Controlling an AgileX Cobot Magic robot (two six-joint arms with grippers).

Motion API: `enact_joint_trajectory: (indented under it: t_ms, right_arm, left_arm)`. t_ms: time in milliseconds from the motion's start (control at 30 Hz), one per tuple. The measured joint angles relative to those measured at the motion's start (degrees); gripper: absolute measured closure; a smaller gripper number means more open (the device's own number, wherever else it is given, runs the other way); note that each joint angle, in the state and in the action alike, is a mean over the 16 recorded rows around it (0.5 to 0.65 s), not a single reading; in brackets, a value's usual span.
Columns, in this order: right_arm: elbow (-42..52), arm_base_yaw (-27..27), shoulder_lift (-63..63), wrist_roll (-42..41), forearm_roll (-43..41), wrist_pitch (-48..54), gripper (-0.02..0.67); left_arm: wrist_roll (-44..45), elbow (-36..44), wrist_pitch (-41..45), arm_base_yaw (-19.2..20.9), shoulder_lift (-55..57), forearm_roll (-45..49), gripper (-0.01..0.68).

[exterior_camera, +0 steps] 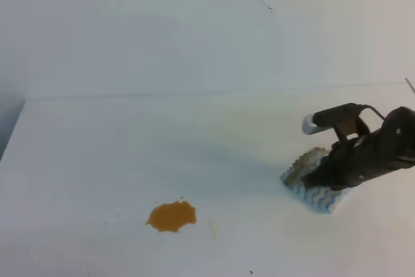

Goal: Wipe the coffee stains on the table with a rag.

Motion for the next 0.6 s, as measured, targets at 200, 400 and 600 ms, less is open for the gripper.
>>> enact_joint_trajectory:
  t_ms: [200, 400, 600]
  right_arm:
    - [-0.6, 8.1, 1.1, 0.6, 2.0, -2.8, 0.651]
    - [-4.0, 15.3, 3.5, 0.9, 5.4, -6.0, 0.65]
    - [-11.5, 18.6, 8.4, 1.0, 9.5, -5.4, 0.65]
  left_arm:
    - [0.0, 0.0, 0.0, 0.0, 0.0, 0.0, 0.673]
    - [0.0, 0.0, 0.0, 0.0, 0.0, 0.0, 0.672]
    - [0.0, 0.0, 0.0, 0.0, 0.0, 0.0, 0.672]
